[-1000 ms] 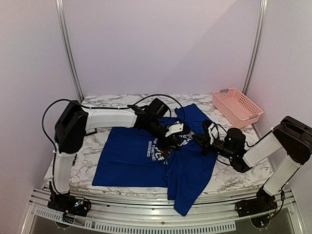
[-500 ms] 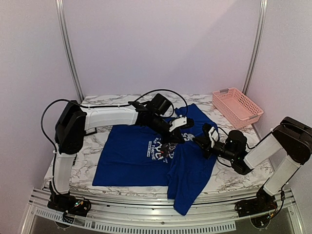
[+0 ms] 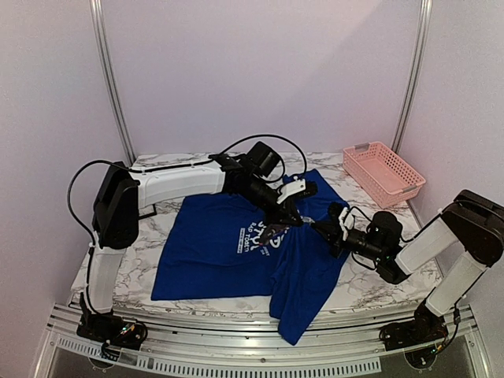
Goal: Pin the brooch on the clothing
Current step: Cross the brooch on the flattened clothing.
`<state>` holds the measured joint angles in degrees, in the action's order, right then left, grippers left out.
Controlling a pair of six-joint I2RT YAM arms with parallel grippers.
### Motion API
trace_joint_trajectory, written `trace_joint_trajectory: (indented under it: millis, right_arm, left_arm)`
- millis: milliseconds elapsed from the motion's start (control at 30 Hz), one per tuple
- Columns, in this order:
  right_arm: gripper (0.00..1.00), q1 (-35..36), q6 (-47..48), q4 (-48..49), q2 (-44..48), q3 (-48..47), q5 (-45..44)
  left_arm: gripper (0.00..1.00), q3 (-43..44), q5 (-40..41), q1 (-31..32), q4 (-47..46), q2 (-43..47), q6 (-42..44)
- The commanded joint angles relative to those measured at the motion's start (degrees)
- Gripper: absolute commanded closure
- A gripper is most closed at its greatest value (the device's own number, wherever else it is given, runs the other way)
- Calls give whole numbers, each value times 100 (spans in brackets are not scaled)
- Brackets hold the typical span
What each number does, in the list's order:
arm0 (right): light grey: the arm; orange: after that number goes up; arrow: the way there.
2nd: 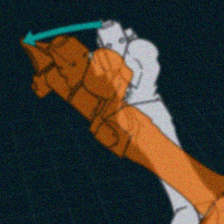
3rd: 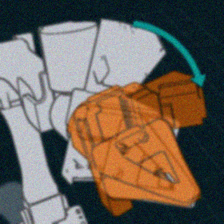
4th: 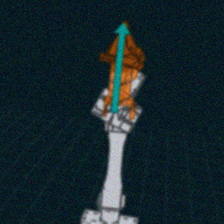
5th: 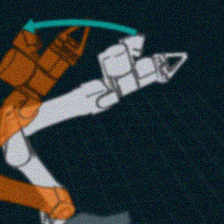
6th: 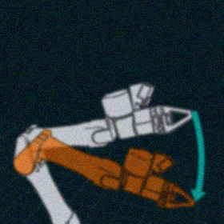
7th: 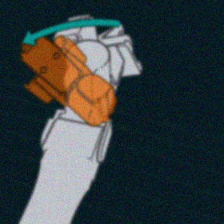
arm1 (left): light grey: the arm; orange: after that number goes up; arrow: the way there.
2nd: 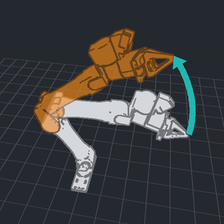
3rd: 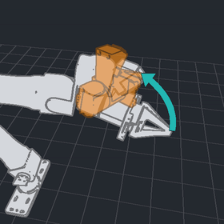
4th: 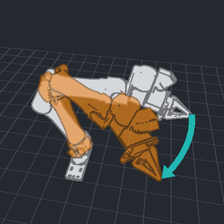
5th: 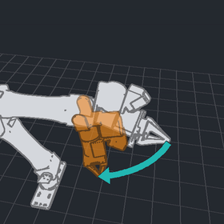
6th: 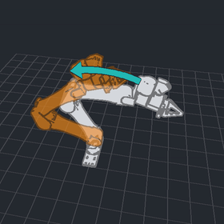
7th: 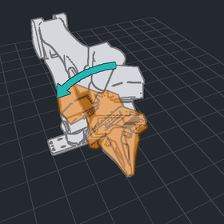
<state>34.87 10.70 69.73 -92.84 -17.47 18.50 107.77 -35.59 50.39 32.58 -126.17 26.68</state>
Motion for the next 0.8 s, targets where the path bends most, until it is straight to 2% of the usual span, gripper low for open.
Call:
trace_joint_trajectory:
  millis: [0, 333, 600, 767]
  right_arm:
    - [100, 18, -26, 190, 227, -1, 324]
    - [100, 15, -171, 202, 184, -14, 734]
    - [100, -61, -1466, 1023, -27, -23, 1443]
    - [100, -66, -1786, 1168, -171, -86, 1658]
  left_arm:
    - [100, 126, -79, 6, 139, -115, -51]
    - [100, 201, -36, -3, 101, -136, -109]
    - [100, 156, 57, -3, -20, -162, -125]
    - [100, 131, 17, 19, -134, -162, -200]
